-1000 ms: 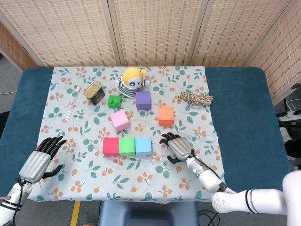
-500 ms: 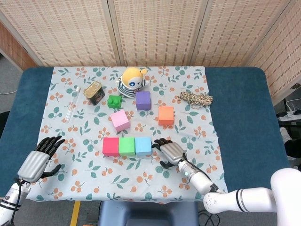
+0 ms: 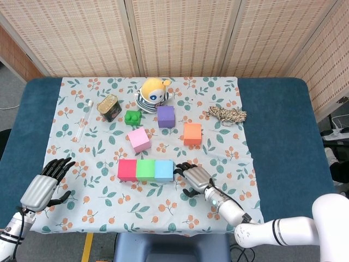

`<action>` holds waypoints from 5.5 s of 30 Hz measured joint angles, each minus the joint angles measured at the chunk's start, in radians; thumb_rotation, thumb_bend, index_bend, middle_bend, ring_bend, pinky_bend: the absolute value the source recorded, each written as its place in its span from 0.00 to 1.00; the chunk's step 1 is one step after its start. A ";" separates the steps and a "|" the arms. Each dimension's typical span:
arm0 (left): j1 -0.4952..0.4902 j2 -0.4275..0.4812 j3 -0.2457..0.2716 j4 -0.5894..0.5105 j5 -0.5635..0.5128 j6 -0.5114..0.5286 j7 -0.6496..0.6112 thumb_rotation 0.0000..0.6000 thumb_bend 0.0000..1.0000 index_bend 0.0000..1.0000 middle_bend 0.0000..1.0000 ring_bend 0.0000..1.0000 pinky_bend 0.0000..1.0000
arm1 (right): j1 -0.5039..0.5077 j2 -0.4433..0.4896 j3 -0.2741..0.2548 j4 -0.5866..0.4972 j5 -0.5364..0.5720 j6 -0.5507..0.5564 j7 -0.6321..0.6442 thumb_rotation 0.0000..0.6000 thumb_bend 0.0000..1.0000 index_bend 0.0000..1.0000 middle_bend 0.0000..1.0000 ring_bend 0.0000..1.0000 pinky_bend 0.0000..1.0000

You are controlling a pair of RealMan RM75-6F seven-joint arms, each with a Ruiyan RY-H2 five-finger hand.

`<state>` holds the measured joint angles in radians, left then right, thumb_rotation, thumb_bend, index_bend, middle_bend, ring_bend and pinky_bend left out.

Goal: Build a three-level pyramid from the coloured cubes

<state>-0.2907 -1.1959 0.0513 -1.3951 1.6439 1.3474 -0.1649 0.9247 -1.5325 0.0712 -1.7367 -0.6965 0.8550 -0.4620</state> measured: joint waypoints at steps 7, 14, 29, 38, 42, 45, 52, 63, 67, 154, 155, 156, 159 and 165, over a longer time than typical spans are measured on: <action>0.001 0.002 0.000 -0.001 0.001 0.003 -0.003 1.00 0.35 0.00 0.00 0.00 0.08 | 0.008 0.005 -0.004 -0.007 0.013 -0.006 0.002 1.00 0.36 0.17 0.05 0.00 0.15; 0.002 -0.001 -0.004 0.013 0.008 0.021 -0.021 1.00 0.35 0.00 0.00 0.00 0.08 | -0.006 0.072 -0.022 -0.058 -0.020 0.020 0.001 1.00 0.36 0.12 0.05 0.00 0.15; -0.109 -0.051 -0.086 0.036 0.037 0.021 -0.176 1.00 0.35 0.00 0.02 0.00 0.14 | -0.284 0.327 -0.200 -0.172 -0.508 0.311 0.110 1.00 0.36 0.01 0.01 0.00 0.01; -0.259 -0.125 -0.167 -0.034 -0.094 -0.228 0.003 1.00 0.33 0.00 0.02 0.00 0.12 | -0.640 0.384 -0.310 -0.007 -0.796 0.779 0.304 1.00 0.32 0.00 0.00 0.00 0.00; -0.316 -0.181 -0.210 -0.071 -0.233 -0.335 0.116 1.00 0.33 0.00 0.02 0.00 0.12 | -0.736 0.415 -0.307 0.070 -0.882 0.894 0.423 1.00 0.32 0.00 0.00 0.00 0.00; -0.358 -0.225 -0.243 -0.090 -0.341 -0.396 0.174 1.00 0.32 0.00 0.02 0.00 0.12 | -0.759 0.437 -0.297 0.085 -0.890 0.891 0.475 1.00 0.32 0.00 0.00 0.00 0.00; -0.448 -0.385 -0.332 -0.049 -0.519 -0.412 0.324 1.00 0.32 0.00 0.06 0.00 0.13 | -0.770 0.457 -0.269 0.090 -0.904 0.818 0.501 1.00 0.32 0.00 0.00 0.00 0.00; -0.540 -0.465 -0.375 0.078 -0.644 -0.451 0.431 1.00 0.32 0.00 0.06 0.00 0.13 | -0.780 0.469 -0.239 0.085 -0.921 0.765 0.515 1.00 0.32 0.00 0.00 0.00 0.00; -0.569 -0.488 -0.373 0.130 -0.727 -0.480 0.489 1.00 0.32 0.00 0.06 0.00 0.13 | -0.788 0.474 -0.224 0.084 -0.929 0.751 0.524 1.00 0.32 0.00 0.00 0.00 0.00; -0.388 -0.199 -0.140 -0.253 -0.202 -0.230 0.498 1.00 0.50 0.05 0.74 0.30 0.11 | -0.849 0.500 -0.181 0.081 -1.090 0.672 0.575 1.00 0.32 0.00 0.00 0.00 0.00; -0.391 -0.202 -0.139 -0.242 -0.192 -0.232 0.498 1.00 0.50 0.05 0.73 0.30 0.11 | -0.849 0.500 -0.181 0.081 -1.089 0.672 0.576 1.00 0.32 0.00 0.00 0.00 0.00; -0.393 -0.203 -0.137 -0.235 -0.185 -0.235 0.496 1.00 0.50 0.05 0.73 0.30 0.11 | -0.849 0.500 -0.180 0.081 -1.088 0.671 0.576 1.00 0.32 0.00 0.00 0.00 0.00; -0.397 -0.202 -0.134 -0.225 -0.177 -0.241 0.488 1.00 0.50 0.05 0.73 0.30 0.11 | -0.848 0.500 -0.179 0.080 -1.086 0.668 0.576 1.00 0.32 0.00 0.00 0.00 0.00; -0.403 -0.202 -0.131 -0.196 -0.156 -0.249 0.449 1.00 0.50 0.04 0.73 0.30 0.10 | -0.848 0.500 -0.179 0.077 -1.085 0.661 0.569 1.00 0.32 0.00 0.00 0.00 0.00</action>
<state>-0.6934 -1.3981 -0.0794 -1.5913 1.4879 1.0981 0.2839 0.0768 -1.0329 -0.1078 -1.6596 -1.7813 1.5158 0.1072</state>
